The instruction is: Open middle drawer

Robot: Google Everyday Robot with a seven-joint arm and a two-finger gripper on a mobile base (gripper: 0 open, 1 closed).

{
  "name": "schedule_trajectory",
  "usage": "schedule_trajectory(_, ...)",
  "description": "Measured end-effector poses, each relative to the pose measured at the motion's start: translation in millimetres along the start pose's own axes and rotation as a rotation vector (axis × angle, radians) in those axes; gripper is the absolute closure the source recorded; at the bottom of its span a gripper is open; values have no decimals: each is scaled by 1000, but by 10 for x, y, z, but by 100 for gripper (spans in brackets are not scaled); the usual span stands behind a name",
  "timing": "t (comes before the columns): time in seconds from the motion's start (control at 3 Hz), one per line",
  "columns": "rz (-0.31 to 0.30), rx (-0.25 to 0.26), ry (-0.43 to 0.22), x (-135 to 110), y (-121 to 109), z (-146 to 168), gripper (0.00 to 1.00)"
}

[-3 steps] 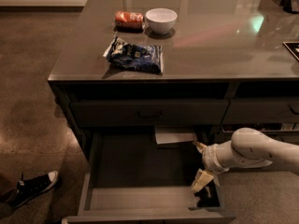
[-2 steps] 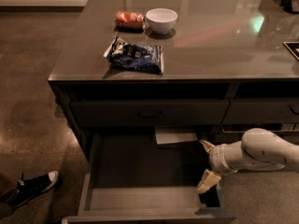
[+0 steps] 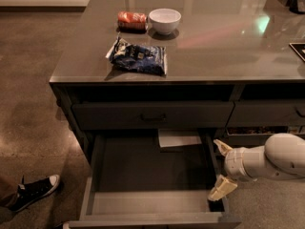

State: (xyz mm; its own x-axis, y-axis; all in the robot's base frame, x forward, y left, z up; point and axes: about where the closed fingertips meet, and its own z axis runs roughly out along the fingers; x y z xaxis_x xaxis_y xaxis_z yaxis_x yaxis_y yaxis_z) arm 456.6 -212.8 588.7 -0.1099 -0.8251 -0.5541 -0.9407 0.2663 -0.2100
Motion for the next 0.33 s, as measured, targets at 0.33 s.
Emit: schedule_trajectory(0.33,0,0,0,0,0,0,0)
